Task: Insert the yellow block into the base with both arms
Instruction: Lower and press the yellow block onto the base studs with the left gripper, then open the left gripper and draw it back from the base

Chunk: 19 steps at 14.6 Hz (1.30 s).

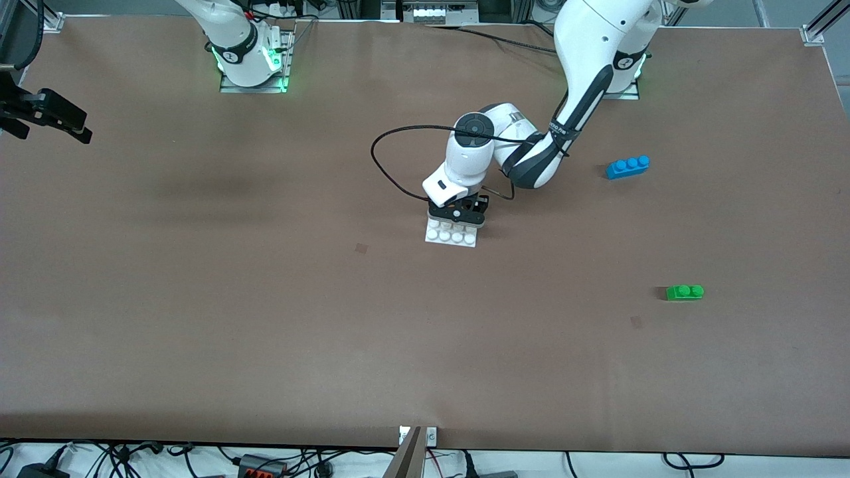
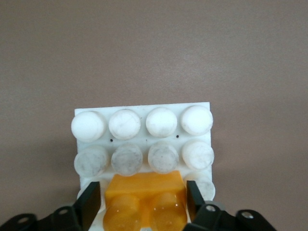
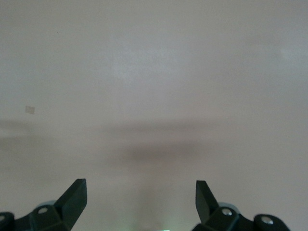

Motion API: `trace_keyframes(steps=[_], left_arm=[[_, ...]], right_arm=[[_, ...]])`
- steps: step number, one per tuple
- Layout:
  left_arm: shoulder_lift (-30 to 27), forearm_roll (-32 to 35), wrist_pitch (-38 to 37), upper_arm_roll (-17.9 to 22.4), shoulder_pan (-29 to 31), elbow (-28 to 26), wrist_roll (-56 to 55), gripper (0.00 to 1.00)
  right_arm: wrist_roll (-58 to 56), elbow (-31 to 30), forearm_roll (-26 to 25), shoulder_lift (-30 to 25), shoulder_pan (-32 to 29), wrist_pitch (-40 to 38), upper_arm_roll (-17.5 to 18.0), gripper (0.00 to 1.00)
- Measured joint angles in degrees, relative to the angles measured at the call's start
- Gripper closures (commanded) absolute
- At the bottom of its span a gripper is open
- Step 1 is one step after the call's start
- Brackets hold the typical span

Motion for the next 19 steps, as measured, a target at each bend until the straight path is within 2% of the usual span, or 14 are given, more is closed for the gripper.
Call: trace_keyframes(steps=[4, 10, 13, 16, 19], left_arm=[[-2.1, 0.0, -9.8, -0.1, 2.4, 6.8, -0.2, 0.0], [-11.4, 0.0, -14.5, -0.5, 15.0, 6.1, 1.4, 0.0], [-15.2, -3.3, -19.9, -0.5, 21.2, 5.3, 12.4, 0.0], [-20.2, -6.9, -24.8, -0.4, 30.6, 4.7, 24.0, 0.0], [-25.8, -7.1, -31.0, -0.3, 37.0, 4.7, 27.6, 0.0]], right_arm=[[0.0, 1.0, 0.0, 1.2, 0.1, 0.0, 0.0, 0.0], [0.0, 1.3, 0.0, 1.4, 0.3, 0.0, 0.0, 0.0], [0.0, 1.3, 0.0, 1.4, 0.4, 0.0, 0.0, 0.0], [0.0, 1.3, 0.0, 1.4, 0.8, 0.0, 0.0, 0.0], [0.0, 1.4, 0.0, 1.4, 1.0, -0.2, 0.0, 0.0]])
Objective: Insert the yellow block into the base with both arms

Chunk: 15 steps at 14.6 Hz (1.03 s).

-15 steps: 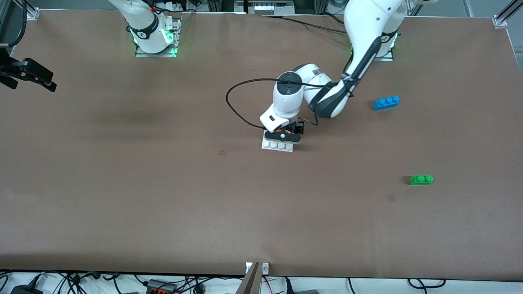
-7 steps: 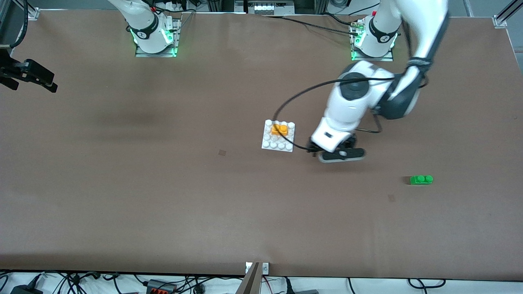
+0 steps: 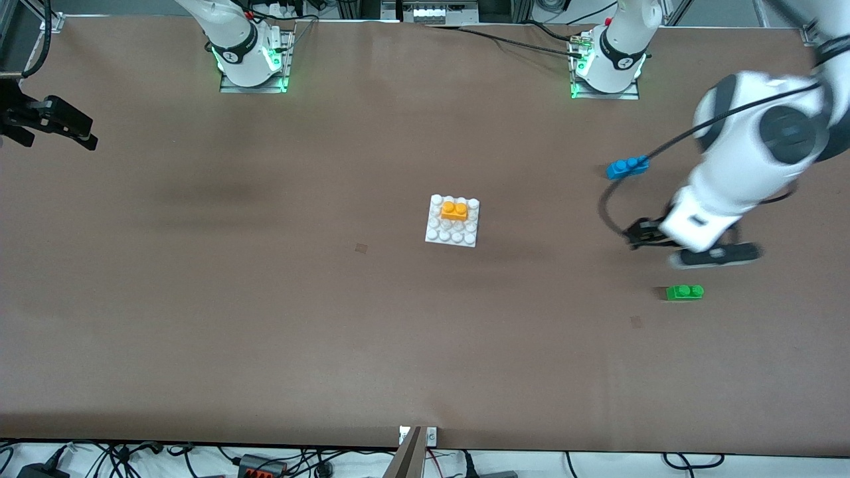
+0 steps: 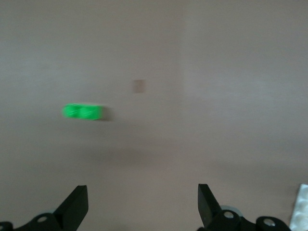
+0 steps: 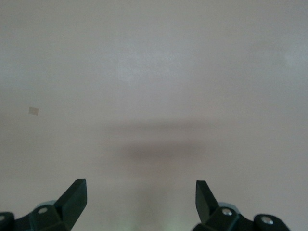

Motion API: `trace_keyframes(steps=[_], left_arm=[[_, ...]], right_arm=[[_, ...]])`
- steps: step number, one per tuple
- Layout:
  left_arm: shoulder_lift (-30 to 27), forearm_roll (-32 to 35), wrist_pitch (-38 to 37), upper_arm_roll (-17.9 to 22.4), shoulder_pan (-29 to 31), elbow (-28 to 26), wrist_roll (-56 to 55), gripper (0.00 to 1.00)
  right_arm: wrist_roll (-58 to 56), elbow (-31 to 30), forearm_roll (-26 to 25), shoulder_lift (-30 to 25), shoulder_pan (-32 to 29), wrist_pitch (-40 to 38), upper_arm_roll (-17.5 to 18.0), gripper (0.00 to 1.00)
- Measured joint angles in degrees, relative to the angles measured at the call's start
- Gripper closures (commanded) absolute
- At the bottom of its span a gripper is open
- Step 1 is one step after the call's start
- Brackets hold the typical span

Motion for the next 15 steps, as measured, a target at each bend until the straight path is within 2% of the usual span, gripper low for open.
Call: trace_keyframes(steps=[3, 6, 11, 15], left_arm=[[-5.3, -0.2, -6.6, 0.0, 1.4, 0.4, 3.2, 0.0], [-8.1, -5.1, -12.6, 0.6, 1.8, 2.6, 4.8, 0.0], [-8.9, -12.0, -12.8, 4.9, 2.0, 3.6, 12.7, 0.0], [-8.8, -12.3, -13.8, 4.9, 1.8, 3.6, 13.4, 0.0]], right_arm=[[0.0, 0.1, 0.0, 0.0, 1.1, -0.3, 0.0, 0.0], [0.3, 0.1, 0.0, 0.0, 2.6, -0.7, -0.3, 0.0], [0.2, 0.1, 0.0, 0.0, 2.7, -1.5, -3.6, 0.0], [0.2, 0.1, 0.0, 0.1, 2.8, -1.8, -5.2, 0.0]])
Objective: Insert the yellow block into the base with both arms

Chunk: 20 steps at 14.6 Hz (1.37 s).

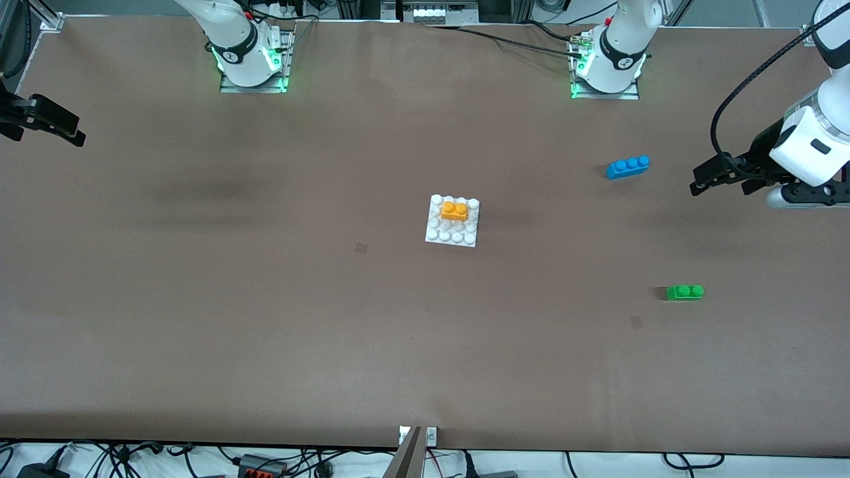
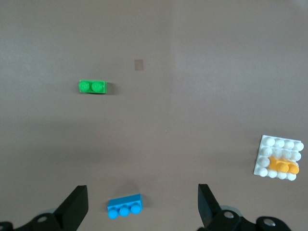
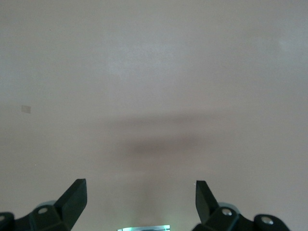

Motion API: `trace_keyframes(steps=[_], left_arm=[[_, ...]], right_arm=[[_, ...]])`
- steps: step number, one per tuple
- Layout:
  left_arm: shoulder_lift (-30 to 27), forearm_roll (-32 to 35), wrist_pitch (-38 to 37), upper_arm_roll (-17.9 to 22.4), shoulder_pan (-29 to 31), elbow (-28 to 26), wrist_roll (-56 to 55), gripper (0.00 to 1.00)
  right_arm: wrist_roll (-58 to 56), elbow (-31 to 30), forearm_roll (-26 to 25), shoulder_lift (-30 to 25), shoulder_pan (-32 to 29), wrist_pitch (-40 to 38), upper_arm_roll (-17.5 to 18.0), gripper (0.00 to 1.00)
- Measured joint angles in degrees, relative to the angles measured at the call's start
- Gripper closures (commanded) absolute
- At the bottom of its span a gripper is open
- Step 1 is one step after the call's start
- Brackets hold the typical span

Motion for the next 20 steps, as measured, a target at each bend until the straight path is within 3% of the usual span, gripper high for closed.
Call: trace_keyframes(steps=[14, 15, 17, 18, 20], left_arm=[[0.2, 0.0, -3.2, 1.2, -1.3, 2.3, 1.0, 0.0], [0.3, 0.0, -3.7, 4.4, -5.0, 2.5, 0.9, 0.0], [0.4, 0.1, -4.5, 15.2, -15.5, 3.2, 0.9, 0.0], [0.5, 0.1, -4.9, 18.0, -17.9, 3.6, 1.0, 0.0], [0.9, 0.3, -6.4, 19.3, -18.7, 4.3, 1.0, 0.0]], right_arm=[[0.1, 0.0, 0.0, 0.0, 1.2, -0.6, -0.3, 0.0], [0.1, 0.0, 0.0, 0.0, 1.2, -0.6, -0.4, 0.0], [0.1, 0.0, 0.1, 0.0, 1.3, -0.8, -0.3, 0.0], [0.1, 0.0, 0.4, 0.0, 1.3, -0.8, -0.2, 0.0], [0.1, 0.0, 2.7, 0.0, 1.3, -0.6, -0.2, 0.0]])
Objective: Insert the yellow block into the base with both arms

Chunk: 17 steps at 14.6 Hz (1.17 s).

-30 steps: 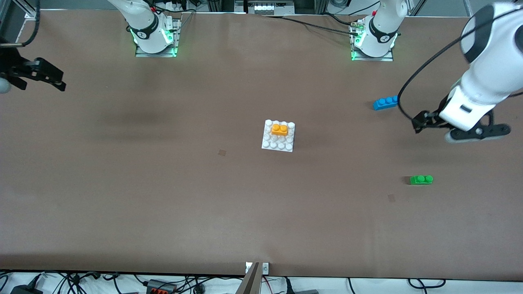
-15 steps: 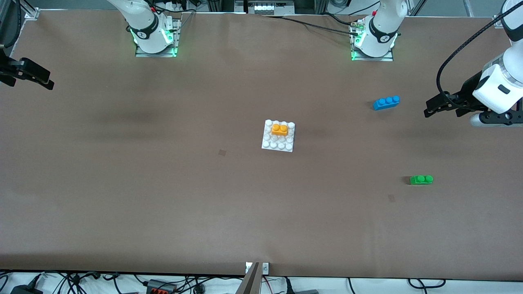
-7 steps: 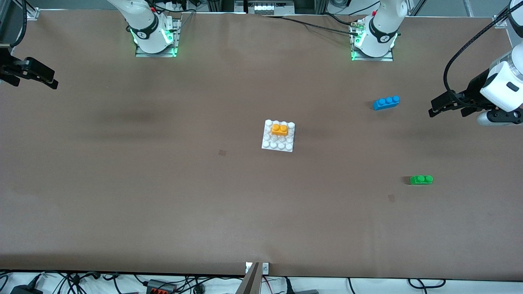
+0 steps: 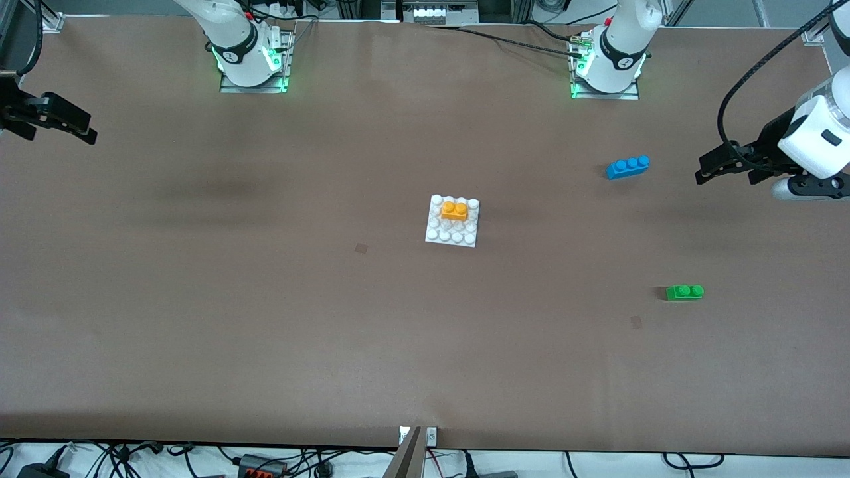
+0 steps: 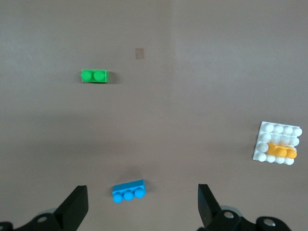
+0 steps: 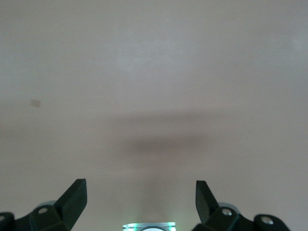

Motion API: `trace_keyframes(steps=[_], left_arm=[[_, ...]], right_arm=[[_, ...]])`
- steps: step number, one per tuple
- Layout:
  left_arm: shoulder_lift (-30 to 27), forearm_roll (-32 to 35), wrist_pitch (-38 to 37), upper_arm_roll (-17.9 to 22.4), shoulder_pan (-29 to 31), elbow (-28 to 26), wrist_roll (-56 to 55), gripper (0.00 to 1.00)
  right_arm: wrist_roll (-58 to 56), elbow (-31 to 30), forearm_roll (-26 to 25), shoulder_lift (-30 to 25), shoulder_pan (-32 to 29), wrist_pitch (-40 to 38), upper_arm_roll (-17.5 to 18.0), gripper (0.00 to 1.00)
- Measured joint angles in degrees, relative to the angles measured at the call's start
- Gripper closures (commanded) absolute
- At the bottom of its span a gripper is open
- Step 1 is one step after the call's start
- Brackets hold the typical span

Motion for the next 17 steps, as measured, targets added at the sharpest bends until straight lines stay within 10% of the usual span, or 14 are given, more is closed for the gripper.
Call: trace_keyframes(steps=[17], left_arm=[[0.7, 1.9, -1.8, 0.1, -0.2, 0.6, 0.1, 0.0]], right_arm=[[0.2, -0.2, 0.6, 0.1, -0.2, 2.9, -0.5, 0.0]])
